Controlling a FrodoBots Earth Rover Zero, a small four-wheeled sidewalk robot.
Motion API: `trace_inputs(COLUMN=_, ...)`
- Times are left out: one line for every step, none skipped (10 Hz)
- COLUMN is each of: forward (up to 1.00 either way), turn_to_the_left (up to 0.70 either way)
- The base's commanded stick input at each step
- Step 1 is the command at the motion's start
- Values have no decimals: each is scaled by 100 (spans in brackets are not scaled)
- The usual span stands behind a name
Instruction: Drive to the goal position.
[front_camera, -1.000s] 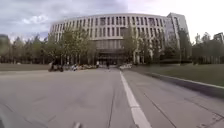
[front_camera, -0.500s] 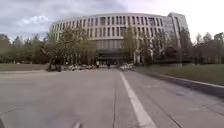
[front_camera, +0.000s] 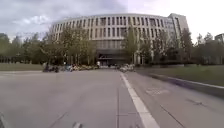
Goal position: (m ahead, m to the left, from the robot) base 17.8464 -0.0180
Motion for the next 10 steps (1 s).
trace_inputs(forward=100, turn_to_the_left=0)
trace_inputs(forward=100, turn_to_the_left=0)
trace_inputs(forward=100, turn_to_the_left=0)
trace_inputs(forward=100, turn_to_the_left=0)
trace_inputs(forward=100, turn_to_the_left=0)
trace_inputs(forward=100, turn_to_the_left=0)
trace_inputs(forward=100, turn_to_the_left=0)
trace_inputs(forward=100, turn_to_the_left=0)
trace_inputs(forward=100, turn_to_the_left=0)
trace_inputs(forward=100, turn_to_the_left=0)
